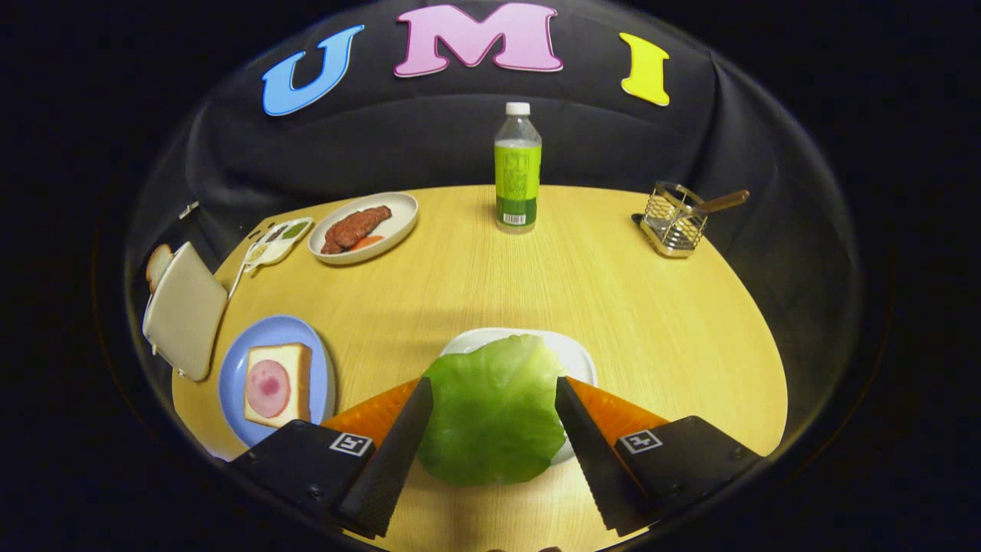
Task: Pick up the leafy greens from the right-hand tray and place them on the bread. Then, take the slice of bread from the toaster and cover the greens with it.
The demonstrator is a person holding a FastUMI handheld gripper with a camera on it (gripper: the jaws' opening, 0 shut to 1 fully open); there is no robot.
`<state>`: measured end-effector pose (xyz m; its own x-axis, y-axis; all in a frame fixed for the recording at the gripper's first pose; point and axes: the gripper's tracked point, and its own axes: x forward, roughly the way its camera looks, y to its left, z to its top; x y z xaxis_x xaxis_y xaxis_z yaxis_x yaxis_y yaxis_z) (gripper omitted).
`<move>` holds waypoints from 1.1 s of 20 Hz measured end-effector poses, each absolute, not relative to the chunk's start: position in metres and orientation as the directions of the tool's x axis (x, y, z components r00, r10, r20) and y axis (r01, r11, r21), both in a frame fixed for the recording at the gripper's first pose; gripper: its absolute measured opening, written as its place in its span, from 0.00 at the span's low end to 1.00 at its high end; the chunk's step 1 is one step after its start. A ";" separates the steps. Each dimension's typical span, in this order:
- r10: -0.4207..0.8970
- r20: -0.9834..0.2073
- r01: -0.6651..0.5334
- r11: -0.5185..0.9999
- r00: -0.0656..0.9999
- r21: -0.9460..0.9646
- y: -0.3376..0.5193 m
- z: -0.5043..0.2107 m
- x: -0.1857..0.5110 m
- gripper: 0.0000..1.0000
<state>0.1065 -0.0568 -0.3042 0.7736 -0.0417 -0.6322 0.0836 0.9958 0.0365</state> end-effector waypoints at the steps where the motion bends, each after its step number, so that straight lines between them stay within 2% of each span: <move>1: -0.055 -0.645 0.103 0.994 0.762 0.036 -0.060 -0.313 0.108 1.00; 5: -0.042 -0.689 0.131 0.988 0.723 0.077 -0.058 -0.334 0.107 1.00; 7: -0.063 -0.692 0.126 0.991 0.719 0.041 -0.064 -0.337 0.109 0.96; 8: -0.068 -0.700 0.113 0.993 0.711 0.018 -0.064 -0.337 0.106 0.88; 11: -0.048 -0.703 0.073 0.997 0.710 0.006 -0.059 -0.337 0.107 0.80; 12: -0.046 -0.701 0.068 0.998 0.711 0.003 -0.058 -0.337 0.108 0.69; 14: -0.037 -0.706 0.055 0.998 0.707 0.003 -0.057 -0.337 0.109 0.54; 15: -0.053 -0.705 0.076 0.997 0.708 0.002 -0.061 -0.335 0.106 0.54; 16: -0.055 -0.701 0.103 0.994 0.711 0.026 -0.062 -0.335 0.109 0.18; 18: -0.037 -0.705 0.102 0.994 0.708 0.051 -0.060 -0.337 0.108 0.15; 20: -0.005 -0.717 0.107 0.989 0.697 0.098 -0.058 -0.335 0.108 0.07; 22: 0.025 -0.731 0.108 0.985 0.682 0.134 -0.057 -0.332 0.107 0.06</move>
<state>0.1072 -0.0566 -0.3323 0.6817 0.0248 -0.7312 0.1080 0.9851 0.1341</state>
